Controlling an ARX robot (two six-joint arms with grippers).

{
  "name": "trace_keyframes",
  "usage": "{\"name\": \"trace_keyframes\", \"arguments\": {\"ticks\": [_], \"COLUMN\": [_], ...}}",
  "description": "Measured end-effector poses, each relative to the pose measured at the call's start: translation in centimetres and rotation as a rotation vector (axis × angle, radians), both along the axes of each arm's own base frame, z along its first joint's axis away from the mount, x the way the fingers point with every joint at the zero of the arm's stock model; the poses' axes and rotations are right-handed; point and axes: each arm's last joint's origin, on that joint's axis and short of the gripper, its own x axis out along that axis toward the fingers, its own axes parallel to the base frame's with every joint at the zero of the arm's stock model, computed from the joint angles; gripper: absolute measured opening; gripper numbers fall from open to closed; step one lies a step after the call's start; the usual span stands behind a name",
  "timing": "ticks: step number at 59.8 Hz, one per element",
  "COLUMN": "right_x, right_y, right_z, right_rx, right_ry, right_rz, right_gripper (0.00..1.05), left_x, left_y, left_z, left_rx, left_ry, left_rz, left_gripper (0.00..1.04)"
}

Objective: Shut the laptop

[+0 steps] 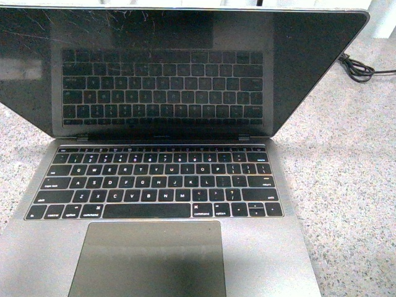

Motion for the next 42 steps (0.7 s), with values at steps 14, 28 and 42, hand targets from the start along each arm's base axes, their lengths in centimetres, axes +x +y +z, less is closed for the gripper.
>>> {"name": "trace_keyframes", "arguments": {"ticks": [14,28,42], "right_x": [0.00,0.00,0.00], "right_y": [0.00,0.00,0.00], "right_z": [0.00,0.00,0.00], "right_rx": [0.000,0.000,0.000], "right_ry": [0.000,0.000,0.000], "right_rz": [0.000,0.000,0.000], "right_gripper": [0.96,0.96,0.96], "left_x": [0.00,0.00,0.00], "left_y": [0.00,0.00,0.00], "left_z": [0.00,0.00,0.00], "left_rx": [0.000,0.000,0.000], "left_ry": [0.000,0.000,0.000], "left_rz": [0.000,0.000,0.000], "left_gripper": [0.98,0.98,0.98]}}
